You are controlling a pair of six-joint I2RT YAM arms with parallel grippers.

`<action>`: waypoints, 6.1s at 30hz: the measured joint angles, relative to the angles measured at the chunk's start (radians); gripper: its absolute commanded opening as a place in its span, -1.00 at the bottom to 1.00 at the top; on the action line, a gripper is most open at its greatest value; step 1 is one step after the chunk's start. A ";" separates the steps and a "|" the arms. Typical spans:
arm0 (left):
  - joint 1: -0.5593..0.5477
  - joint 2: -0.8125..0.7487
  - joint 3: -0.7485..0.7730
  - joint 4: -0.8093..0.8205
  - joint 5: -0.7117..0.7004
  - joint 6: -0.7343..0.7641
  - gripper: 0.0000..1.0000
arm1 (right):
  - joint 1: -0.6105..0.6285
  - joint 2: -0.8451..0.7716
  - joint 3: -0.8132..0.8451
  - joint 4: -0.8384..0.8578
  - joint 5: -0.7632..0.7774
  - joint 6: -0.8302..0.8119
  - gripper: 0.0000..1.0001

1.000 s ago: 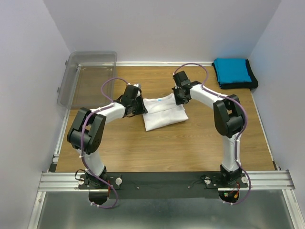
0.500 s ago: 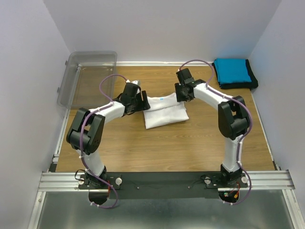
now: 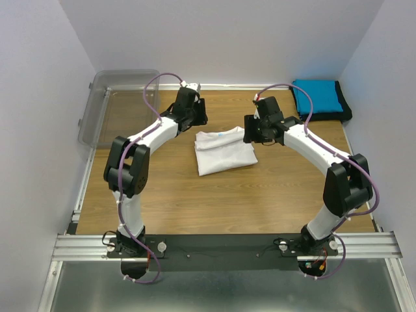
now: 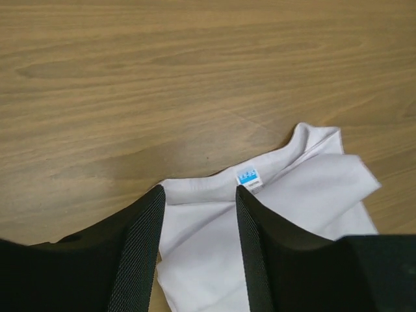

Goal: Fold and stack the t-shirts
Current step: Fold the tshirt

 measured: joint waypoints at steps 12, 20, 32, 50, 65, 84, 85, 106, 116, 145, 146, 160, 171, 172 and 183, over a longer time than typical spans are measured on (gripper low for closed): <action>0.000 0.198 0.043 -0.094 0.071 0.031 -0.58 | 0.005 -0.116 -0.209 0.016 -0.153 0.071 0.28; 0.003 0.156 -0.108 0.032 0.106 -0.079 -0.61 | 0.005 -0.156 -0.294 0.032 -0.164 0.085 0.28; -0.291 -0.139 -0.598 0.227 0.235 -0.477 -0.59 | 0.005 -0.305 -0.345 0.034 -0.163 0.109 0.31; -0.555 -0.324 -0.659 0.313 0.072 -0.870 -0.44 | 0.005 -0.414 -0.460 -0.058 -0.134 0.100 0.32; -0.456 -0.126 -0.562 0.311 0.075 -0.732 -0.49 | 0.005 -0.362 -0.500 -0.087 -0.244 0.103 0.32; -0.447 -0.029 -0.548 0.389 0.174 -0.674 -0.71 | 0.005 -0.243 -0.485 -0.056 -0.279 0.109 -0.98; -0.447 -0.028 -0.548 0.391 0.176 -0.673 -0.72 | 0.005 -0.240 -0.480 -0.055 -0.282 0.110 -0.99; -0.451 -0.028 -0.559 0.414 0.188 -0.669 -0.70 | 0.005 -0.240 -0.472 -0.009 -0.343 0.178 -0.60; -0.452 -0.052 -0.575 0.407 0.188 -0.687 -0.47 | 0.005 -0.251 -0.484 0.009 -0.410 0.191 -0.15; -0.406 -0.494 -0.628 0.040 -0.137 -0.661 -0.19 | 0.027 -0.256 -0.660 0.221 -0.607 0.252 0.13; -0.406 -0.480 -0.595 0.036 -0.137 -0.650 -0.19 | 0.033 -0.258 -0.660 0.225 -0.609 0.253 0.13; -0.406 -0.123 -0.217 0.060 -0.009 -0.499 -0.57 | 0.025 -0.541 -0.692 0.227 -0.539 0.312 -0.37; -0.340 -0.001 -0.320 0.101 0.058 -0.463 -0.67 | 0.017 -0.509 -0.903 0.287 -0.533 0.349 -0.60; -0.327 0.010 -0.332 0.102 0.063 -0.462 -0.67 | 0.017 -0.502 -0.925 0.298 -0.534 0.354 -0.60; -0.249 0.072 -0.294 0.183 0.122 -0.426 -0.62 | 0.016 -0.505 -1.005 0.371 -0.577 0.407 -0.57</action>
